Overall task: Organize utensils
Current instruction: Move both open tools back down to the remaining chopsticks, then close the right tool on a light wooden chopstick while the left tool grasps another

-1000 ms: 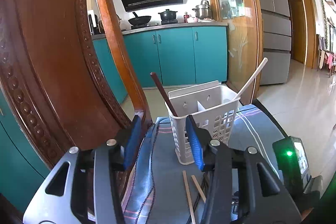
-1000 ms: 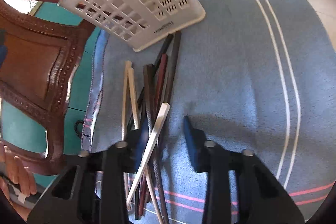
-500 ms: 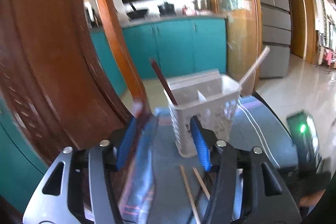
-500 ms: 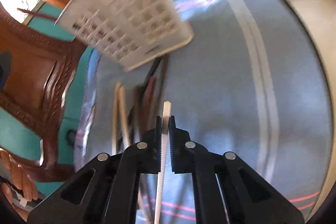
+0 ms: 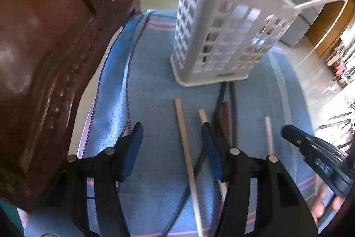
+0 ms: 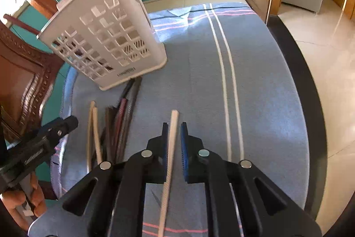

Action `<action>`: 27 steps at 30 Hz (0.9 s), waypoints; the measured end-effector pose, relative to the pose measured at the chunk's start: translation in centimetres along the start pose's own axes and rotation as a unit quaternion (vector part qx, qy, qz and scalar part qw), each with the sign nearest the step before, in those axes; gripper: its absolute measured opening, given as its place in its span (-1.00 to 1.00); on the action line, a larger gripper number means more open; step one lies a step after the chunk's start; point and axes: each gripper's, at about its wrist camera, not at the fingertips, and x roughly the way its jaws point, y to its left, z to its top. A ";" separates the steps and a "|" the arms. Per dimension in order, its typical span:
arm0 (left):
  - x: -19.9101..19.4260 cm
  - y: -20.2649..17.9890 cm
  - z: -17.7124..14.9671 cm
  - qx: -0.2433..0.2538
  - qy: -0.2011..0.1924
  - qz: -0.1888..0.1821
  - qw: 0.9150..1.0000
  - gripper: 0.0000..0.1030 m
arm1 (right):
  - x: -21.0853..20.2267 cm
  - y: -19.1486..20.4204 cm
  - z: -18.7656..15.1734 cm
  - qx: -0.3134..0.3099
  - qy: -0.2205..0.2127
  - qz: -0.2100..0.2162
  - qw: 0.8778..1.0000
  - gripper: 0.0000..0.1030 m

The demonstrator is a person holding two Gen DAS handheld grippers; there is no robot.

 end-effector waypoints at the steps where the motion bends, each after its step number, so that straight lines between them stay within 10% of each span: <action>1: 0.5 0.0 -0.2 -0.001 0.001 0.005 1.000 0.07 | 0.1 0.1 -0.2 -0.003 0.002 -0.003 1.000 -0.76; 27: 2.8 -2.1 -0.9 0.035 0.028 0.049 0.998 -0.06 | 2.8 4.3 -3.1 -0.101 0.005 -0.096 0.990 -0.43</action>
